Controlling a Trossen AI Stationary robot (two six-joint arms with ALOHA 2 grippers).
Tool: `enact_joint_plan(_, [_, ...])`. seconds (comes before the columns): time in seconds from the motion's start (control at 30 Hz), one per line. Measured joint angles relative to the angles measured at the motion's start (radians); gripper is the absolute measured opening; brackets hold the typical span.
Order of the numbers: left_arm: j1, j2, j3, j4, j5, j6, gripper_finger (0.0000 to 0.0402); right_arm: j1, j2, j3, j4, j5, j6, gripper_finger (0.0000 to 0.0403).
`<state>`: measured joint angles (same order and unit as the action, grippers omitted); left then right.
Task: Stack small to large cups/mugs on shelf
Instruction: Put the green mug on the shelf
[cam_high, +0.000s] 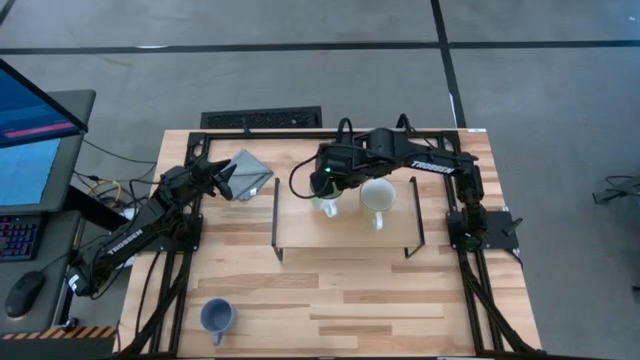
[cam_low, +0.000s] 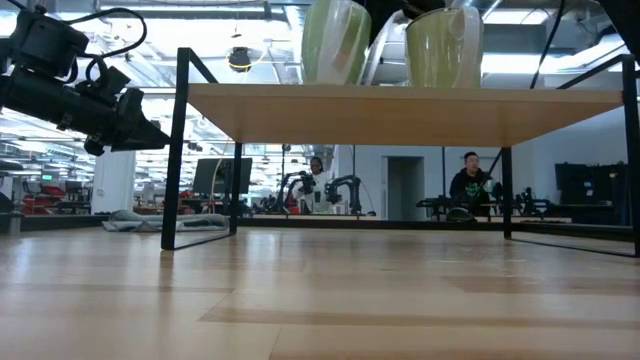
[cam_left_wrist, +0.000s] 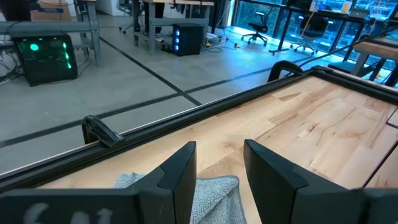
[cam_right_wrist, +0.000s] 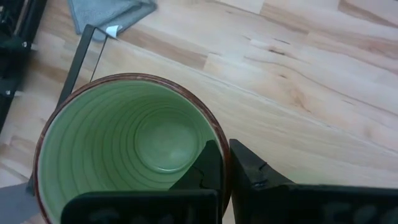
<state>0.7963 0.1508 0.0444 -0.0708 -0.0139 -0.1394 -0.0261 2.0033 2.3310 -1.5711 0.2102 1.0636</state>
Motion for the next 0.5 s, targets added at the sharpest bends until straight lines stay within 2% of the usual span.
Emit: enact_joint_plan(0.5, [0.0, 0.0, 0.0, 0.0, 0.0, 0.0, 0.0125, -0.009, 0.0, 0.0, 0.0, -0.007, -0.09, 0.0021])
